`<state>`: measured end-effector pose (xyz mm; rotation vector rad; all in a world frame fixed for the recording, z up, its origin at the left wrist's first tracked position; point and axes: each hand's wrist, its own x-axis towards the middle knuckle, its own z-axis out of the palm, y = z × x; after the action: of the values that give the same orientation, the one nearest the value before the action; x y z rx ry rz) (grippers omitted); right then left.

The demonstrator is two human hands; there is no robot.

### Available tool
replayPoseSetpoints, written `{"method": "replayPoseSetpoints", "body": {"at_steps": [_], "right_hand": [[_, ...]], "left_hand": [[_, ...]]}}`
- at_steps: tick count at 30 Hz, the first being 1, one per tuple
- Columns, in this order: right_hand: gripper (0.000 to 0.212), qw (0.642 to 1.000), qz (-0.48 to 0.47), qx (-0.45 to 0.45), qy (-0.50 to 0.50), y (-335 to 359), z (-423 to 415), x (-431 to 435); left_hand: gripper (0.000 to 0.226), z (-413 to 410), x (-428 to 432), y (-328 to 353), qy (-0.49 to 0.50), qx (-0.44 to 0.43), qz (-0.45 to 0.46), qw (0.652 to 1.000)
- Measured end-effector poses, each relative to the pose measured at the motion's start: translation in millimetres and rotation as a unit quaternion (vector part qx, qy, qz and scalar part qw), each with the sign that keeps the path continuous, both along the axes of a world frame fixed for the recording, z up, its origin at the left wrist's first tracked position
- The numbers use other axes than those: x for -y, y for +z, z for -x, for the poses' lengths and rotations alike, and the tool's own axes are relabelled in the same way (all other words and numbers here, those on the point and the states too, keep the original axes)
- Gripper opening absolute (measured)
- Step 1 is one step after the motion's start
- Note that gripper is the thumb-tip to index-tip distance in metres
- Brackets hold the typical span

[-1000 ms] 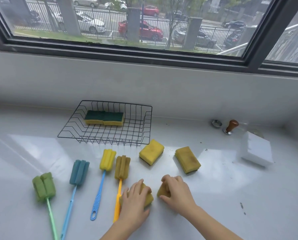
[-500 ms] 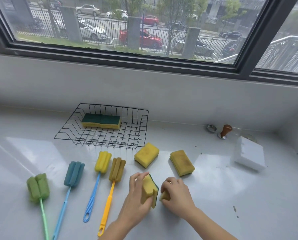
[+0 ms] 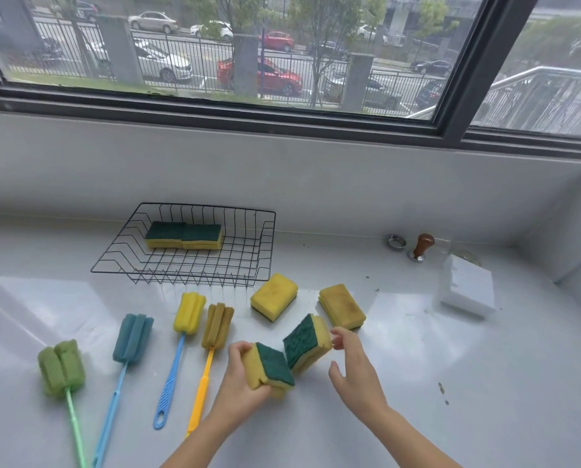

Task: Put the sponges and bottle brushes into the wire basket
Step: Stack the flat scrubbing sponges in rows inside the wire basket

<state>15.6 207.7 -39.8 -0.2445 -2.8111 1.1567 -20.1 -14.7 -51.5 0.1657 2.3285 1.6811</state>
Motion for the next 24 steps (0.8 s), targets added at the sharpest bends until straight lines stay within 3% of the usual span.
{"method": "replayPoseSetpoints", "body": {"at_steps": [4,10,13,16,18,24], "right_hand": [[0.061,0.999,-0.046,-0.002,-0.014,-5.4,-10.1,-5.9],[0.063,0.994,-0.112,-0.015,0.003,1.2,-6.8,-6.6],[0.063,0.987,-0.148,0.025,0.049,1.8,1.4,-5.2],[0.068,0.975,-0.181,0.099,0.077,-5.0,5.2,-3.2],[0.068,0.960,-0.219,0.146,0.092,-11.3,3.1,-0.7],[0.058,0.936,-0.291,0.158,0.121,-9.1,11.4,-4.8]], "left_hand": [[0.086,-6.1,-0.7,-6.0,-0.023,0.035,-0.005,0.999],[0.079,-14.9,17.7,-18.1,-0.039,-0.039,0.222,0.973],[0.088,-17.2,20.4,-17.1,-0.066,-0.092,0.263,0.958],[0.065,-15.5,12.4,-10.7,-0.113,-0.151,0.318,0.929],[0.049,-15.4,7.5,-8.4,-0.141,-0.144,0.339,0.919],[0.048,-13.2,8.5,-11.7,-0.162,-0.143,0.385,0.897]]}}
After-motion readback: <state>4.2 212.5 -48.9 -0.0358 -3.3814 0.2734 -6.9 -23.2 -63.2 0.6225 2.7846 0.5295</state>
